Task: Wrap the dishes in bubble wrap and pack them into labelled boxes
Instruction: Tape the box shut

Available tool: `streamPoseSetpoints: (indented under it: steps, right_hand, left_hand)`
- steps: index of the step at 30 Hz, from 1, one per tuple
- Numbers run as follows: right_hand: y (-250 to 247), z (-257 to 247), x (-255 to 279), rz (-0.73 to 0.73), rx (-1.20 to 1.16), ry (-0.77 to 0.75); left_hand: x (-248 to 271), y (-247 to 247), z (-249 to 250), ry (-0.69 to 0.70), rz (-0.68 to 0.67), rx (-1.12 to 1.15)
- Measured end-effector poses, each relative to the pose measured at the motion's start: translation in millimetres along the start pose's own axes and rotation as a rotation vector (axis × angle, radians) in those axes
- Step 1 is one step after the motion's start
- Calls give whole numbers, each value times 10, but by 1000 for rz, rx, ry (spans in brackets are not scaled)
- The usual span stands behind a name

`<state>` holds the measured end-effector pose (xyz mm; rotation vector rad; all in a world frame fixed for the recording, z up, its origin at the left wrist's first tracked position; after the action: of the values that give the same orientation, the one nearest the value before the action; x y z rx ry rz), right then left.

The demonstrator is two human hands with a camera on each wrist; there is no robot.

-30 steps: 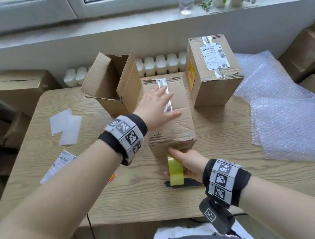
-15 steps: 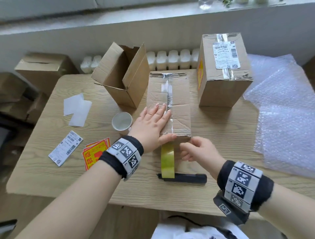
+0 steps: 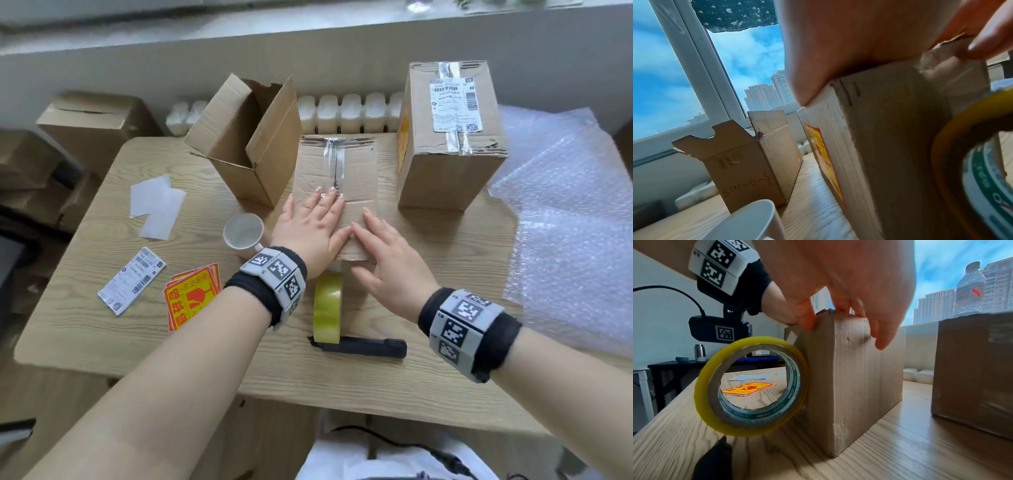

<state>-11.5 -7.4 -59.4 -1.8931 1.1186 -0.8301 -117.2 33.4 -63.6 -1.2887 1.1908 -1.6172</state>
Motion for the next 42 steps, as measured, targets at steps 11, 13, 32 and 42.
streamPoseSetpoints:
  steps: [11, 13, 32, 42]
  right_hand:
    - [320, 385, 413, 11, -33, 173]
    - [657, 367, 448, -202, 98, 119]
    - [818, 480, 701, -393, 293, 101]
    - [-59, 468, 710, -327, 270, 109]
  left_hand:
    - [917, -65, -388, -266, 618, 635]
    - [979, 103, -442, -392, 516, 735]
    - [912, 797, -169, -581, 110, 1598]
    - [892, 749, -217, -624, 154, 1520]
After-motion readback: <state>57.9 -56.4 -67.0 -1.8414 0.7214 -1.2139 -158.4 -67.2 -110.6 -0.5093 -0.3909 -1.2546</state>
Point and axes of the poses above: each hand's wrist, its own x-axis away from the middle knuckle, its own y-axis out of the palm, z = x × y, the point moved 9 cm from there along -x, towards the middle knuckle, and after that the axes turned 4 degrees about x, right-handed, at the moved point
